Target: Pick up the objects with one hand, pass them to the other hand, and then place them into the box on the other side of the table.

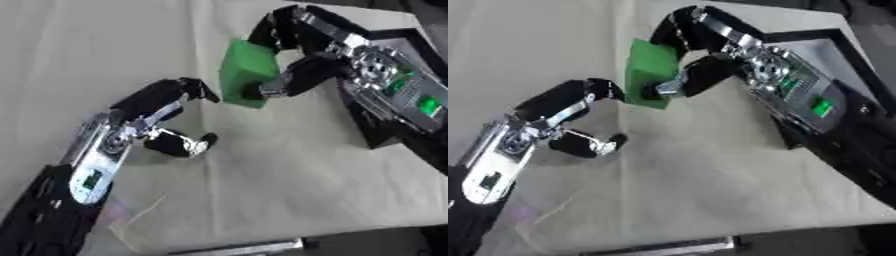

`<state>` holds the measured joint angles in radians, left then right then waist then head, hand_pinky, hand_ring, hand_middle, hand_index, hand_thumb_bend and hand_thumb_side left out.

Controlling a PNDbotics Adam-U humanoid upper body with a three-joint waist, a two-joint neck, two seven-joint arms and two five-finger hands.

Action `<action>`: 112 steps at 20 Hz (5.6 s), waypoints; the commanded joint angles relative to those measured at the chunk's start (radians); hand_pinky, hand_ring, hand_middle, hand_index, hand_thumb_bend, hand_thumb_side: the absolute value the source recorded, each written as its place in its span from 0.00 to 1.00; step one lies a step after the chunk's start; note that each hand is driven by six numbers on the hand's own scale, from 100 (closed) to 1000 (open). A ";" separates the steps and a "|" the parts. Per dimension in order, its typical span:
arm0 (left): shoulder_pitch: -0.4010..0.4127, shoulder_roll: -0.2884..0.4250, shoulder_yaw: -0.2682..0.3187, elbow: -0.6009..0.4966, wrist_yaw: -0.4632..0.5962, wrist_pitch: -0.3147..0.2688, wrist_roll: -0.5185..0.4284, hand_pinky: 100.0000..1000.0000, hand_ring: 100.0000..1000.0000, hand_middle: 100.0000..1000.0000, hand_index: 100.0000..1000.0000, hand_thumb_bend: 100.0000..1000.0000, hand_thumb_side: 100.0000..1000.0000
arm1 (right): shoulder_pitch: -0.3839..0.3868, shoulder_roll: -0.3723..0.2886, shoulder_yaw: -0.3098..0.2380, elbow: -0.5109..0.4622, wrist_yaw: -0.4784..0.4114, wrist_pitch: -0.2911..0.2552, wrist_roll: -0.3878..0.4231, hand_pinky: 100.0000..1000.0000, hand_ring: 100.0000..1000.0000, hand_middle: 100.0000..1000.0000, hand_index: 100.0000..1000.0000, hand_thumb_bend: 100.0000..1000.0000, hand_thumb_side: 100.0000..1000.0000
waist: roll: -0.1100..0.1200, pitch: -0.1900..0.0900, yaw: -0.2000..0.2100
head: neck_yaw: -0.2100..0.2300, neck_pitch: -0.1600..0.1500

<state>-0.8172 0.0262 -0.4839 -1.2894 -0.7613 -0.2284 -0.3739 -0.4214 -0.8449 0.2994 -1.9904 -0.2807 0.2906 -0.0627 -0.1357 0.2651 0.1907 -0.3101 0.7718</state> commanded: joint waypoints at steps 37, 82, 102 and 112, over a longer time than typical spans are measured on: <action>0.038 0.076 0.034 -0.137 0.079 0.074 0.047 0.82 0.72 0.69 0.78 0.18 0.26 | 0.451 -0.200 -0.416 -0.010 -0.156 -0.118 -0.437 0.52 0.44 0.26 0.38 0.62 0.00 | 0.040 -0.036 -0.070 | -0.015 -0.002; 0.032 0.080 0.034 -0.216 0.117 0.107 0.042 0.83 0.73 0.69 0.78 0.12 0.29 | 0.678 -0.066 -0.495 -0.010 -0.035 0.144 -0.806 0.68 0.78 0.75 0.85 1.00 0.43 | 0.058 0.005 -0.041 | -0.088 -0.004; 0.040 0.087 0.048 -0.216 0.128 0.123 0.054 0.82 0.71 0.68 0.78 0.10 0.29 | 0.614 -0.071 -0.514 -0.010 -0.155 -0.036 -0.844 0.62 0.70 0.69 0.76 0.75 0.09 | 0.062 -0.012 -0.052 | -0.043 -0.002; 0.035 0.172 0.095 -0.276 0.204 0.168 0.080 0.81 0.70 0.68 0.77 0.05 0.29 | 0.631 -0.044 -0.513 -0.010 -0.158 -0.134 -0.844 0.59 0.66 0.66 0.74 0.78 0.12 | 0.088 -0.027 -0.045 | 0.052 -0.002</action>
<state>-0.7649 0.1714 -0.4047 -1.5349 -0.5757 -0.0696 -0.2985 0.2088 -0.8687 -0.1969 -1.9906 -0.4361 0.1678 -0.9036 -0.0565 0.2657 0.1471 -0.2698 0.7726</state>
